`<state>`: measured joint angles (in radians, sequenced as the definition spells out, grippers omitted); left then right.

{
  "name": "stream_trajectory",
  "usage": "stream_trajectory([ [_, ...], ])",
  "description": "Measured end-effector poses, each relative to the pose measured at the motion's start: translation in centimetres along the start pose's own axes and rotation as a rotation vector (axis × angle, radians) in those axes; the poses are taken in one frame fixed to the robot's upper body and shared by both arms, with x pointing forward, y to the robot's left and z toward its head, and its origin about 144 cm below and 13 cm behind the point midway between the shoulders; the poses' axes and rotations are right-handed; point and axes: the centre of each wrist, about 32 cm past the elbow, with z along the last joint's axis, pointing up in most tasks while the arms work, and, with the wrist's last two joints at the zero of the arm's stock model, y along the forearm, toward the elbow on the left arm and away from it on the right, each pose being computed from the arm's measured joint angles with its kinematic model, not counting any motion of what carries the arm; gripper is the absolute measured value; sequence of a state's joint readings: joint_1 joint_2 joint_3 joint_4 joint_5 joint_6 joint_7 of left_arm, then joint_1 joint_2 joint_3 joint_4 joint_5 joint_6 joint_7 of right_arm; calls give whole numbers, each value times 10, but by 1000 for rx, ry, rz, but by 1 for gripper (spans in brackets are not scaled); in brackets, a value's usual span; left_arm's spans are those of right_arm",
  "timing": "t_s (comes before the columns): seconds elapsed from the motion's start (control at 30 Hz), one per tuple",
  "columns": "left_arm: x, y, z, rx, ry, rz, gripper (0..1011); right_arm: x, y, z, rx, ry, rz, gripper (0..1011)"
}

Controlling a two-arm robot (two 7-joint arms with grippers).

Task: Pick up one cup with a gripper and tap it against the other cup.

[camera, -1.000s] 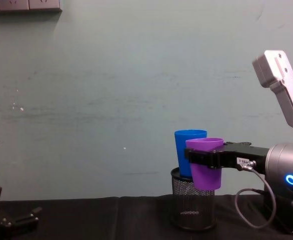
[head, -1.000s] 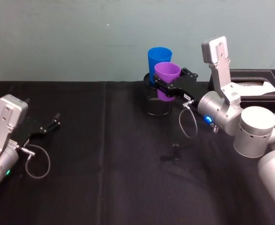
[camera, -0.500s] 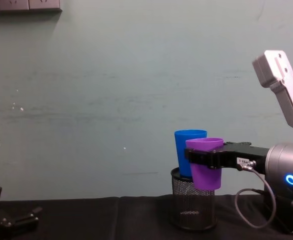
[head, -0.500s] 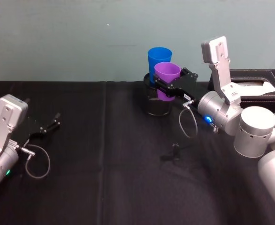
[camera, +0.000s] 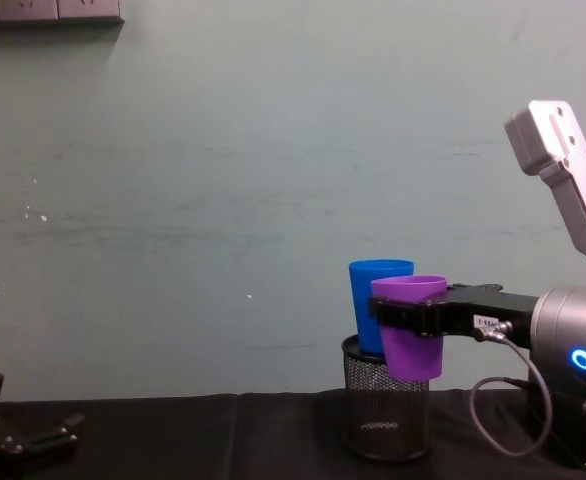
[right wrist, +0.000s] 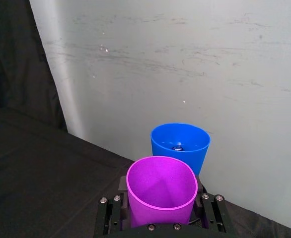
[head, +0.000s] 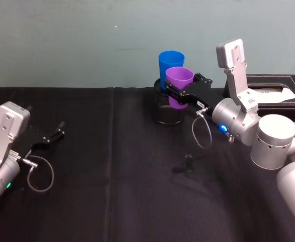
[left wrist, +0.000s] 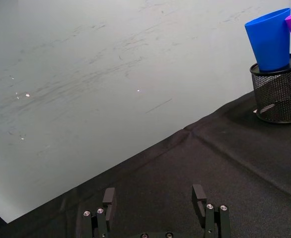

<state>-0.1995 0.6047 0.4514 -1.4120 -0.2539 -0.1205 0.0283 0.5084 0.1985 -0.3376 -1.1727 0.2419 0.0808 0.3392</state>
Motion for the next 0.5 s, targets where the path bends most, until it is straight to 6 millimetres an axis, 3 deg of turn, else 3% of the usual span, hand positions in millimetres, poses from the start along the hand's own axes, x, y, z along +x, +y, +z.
stream_trajectory([
  [0.5, 0, 0, 0, 0, 0, 0, 1000, 0, 0, 0, 0, 0, 0, 721],
])
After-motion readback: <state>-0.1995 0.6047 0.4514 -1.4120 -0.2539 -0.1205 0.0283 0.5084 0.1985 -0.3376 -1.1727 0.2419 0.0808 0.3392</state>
